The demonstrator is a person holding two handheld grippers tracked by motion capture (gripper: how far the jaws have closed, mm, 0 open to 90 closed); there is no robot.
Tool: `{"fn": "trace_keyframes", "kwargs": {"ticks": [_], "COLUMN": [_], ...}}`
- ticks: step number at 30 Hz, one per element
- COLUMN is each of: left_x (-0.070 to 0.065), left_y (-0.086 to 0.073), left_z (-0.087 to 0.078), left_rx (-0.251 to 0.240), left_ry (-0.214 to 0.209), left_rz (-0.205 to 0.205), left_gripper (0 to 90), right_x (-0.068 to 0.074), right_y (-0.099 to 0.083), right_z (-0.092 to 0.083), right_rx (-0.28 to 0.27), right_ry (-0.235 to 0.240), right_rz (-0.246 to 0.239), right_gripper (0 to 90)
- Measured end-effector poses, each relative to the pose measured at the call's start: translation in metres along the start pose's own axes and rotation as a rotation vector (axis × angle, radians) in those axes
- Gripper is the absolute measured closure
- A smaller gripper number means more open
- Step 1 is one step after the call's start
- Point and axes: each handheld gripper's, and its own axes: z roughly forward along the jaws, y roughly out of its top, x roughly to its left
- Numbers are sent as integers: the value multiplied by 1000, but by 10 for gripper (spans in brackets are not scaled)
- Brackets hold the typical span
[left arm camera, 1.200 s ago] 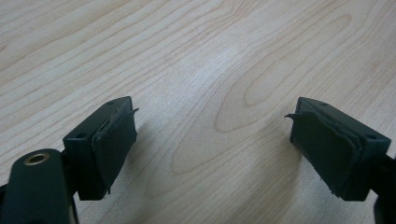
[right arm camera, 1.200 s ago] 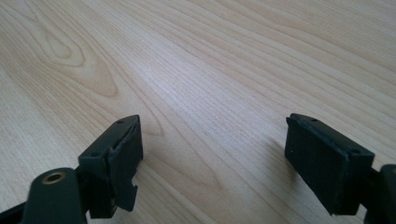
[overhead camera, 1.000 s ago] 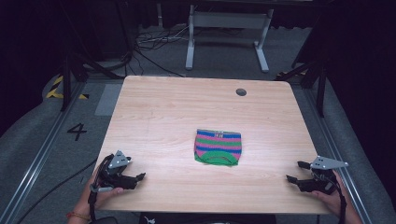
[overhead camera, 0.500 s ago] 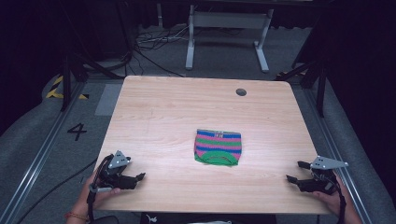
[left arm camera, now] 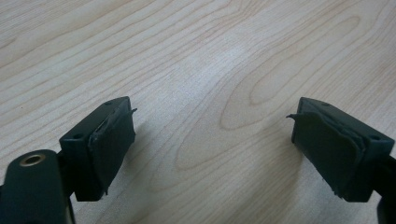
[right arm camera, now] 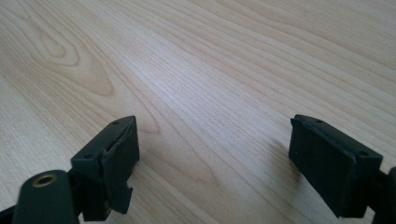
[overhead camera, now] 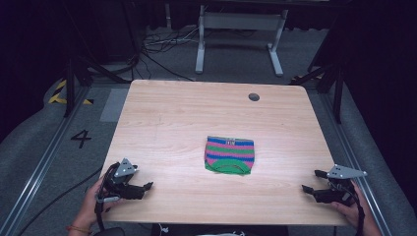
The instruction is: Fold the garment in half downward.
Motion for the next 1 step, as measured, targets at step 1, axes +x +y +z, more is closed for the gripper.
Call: {"fn": "trace_keyframes", "kwargs": {"ticks": [1], "left_x": [0], "left_y": [0], "left_z": [0], "left_rx": [0], "left_ry": [0], "left_rz": [0], "left_gripper": [134], "right_x": [0], "right_y": [0], "right_z": [0], "right_rx": [0], "right_ry": [0], "right_rz": [0], "right_gripper": [165]}}
